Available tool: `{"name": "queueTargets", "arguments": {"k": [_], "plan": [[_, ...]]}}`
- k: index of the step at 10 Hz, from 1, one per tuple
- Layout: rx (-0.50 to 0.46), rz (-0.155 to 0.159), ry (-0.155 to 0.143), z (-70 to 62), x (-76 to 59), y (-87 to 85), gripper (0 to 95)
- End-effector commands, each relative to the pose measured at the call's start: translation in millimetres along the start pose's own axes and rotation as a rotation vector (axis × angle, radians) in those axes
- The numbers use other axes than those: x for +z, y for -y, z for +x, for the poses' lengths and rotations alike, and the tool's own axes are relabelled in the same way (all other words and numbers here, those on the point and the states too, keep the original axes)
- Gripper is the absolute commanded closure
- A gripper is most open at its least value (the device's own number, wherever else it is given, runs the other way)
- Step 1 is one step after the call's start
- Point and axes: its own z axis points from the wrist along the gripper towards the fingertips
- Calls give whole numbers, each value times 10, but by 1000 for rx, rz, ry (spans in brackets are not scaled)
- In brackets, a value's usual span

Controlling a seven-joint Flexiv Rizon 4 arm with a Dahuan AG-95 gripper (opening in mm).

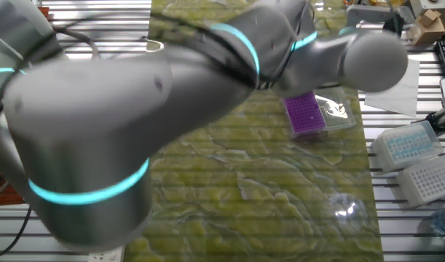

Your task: Transfer all small pipette tips from one holder to another

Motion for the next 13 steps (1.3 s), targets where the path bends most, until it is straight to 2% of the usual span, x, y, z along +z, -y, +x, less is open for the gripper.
{"name": "queueTargets", "arguments": {"k": [1, 2, 3, 4, 6, 8, 11, 12, 13], "plan": [[-3, 3, -65, -73, -12, 19, 760], [-5, 2, -90, -87, -10, 26, 760], [-5, 2, -90, -87, -10, 26, 760], [-12, 1, -130, -100, 4, 19, 760], [-11, 1, -165, -115, 23, 8, 760], [1, 7, -225, -147, 20, -15, 760], [27, 14, -258, -162, 11, -25, 760], [38, 19, -299, -162, 11, -25, 760], [44, 19, -320, -162, 11, -26, 760]]}}
